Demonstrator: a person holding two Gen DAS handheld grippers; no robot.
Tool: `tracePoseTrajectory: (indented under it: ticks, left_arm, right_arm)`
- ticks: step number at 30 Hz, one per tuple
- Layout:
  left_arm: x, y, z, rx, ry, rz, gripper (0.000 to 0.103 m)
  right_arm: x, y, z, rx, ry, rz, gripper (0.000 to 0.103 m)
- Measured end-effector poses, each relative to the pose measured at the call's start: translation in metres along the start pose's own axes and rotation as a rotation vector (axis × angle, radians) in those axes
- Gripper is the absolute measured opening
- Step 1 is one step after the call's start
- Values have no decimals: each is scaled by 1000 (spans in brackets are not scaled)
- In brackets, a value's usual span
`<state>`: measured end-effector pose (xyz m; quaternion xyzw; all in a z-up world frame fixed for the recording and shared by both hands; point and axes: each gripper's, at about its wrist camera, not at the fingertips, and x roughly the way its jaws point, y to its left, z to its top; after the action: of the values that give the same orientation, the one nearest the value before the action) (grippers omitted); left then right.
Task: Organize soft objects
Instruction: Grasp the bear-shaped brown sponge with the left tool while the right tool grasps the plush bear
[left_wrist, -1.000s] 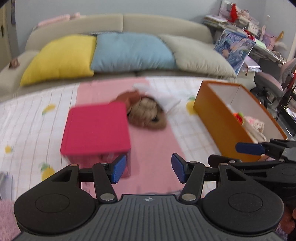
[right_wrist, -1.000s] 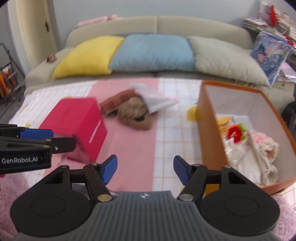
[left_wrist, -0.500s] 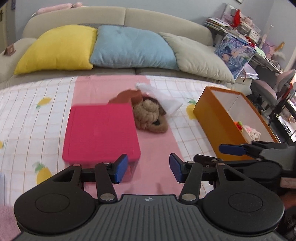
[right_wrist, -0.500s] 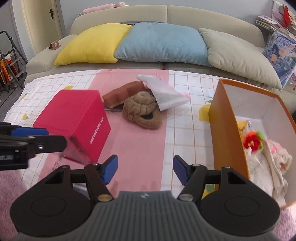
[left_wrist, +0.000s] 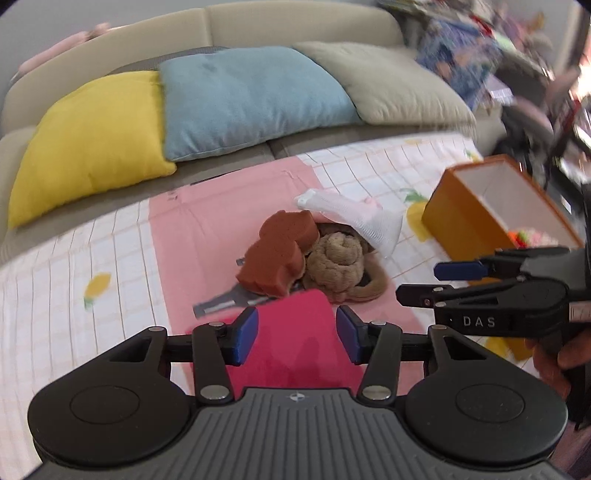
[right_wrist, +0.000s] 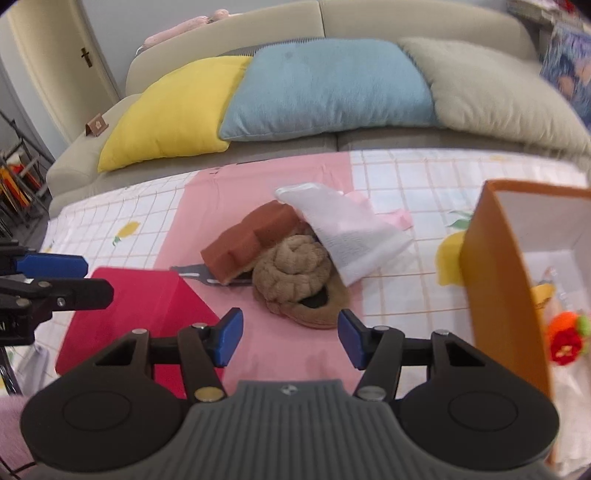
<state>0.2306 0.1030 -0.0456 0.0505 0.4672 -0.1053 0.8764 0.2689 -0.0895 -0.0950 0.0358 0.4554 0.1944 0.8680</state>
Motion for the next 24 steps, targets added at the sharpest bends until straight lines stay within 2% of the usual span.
tracePoseTrajectory:
  ticks: [6, 10, 14, 19, 20, 21, 24]
  left_arm:
    - [38, 3, 38, 191, 100, 1, 58]
    - [79, 2, 58, 289, 183, -34, 59]
    - [117, 1, 61, 358, 250, -45, 62]
    - [144, -2, 61, 429, 283, -73, 72]
    - [149, -4, 61, 442, 291, -75, 73]
    - [156, -6, 61, 454, 300, -71, 73]
    - [171, -11, 61, 498, 331, -61, 73]
  right_arm:
    - [37, -11, 19, 139, 46, 42, 57]
    - [67, -20, 33, 258, 91, 47, 57]
    - [92, -26, 40, 352, 136, 27, 66]
    - [119, -34, 46, 442, 170, 8, 67]
    - [124, -36, 46, 458, 180, 13, 66]
    - [128, -39, 45, 471, 191, 20, 57]
    - [129, -44, 42, 476, 197, 44, 41]
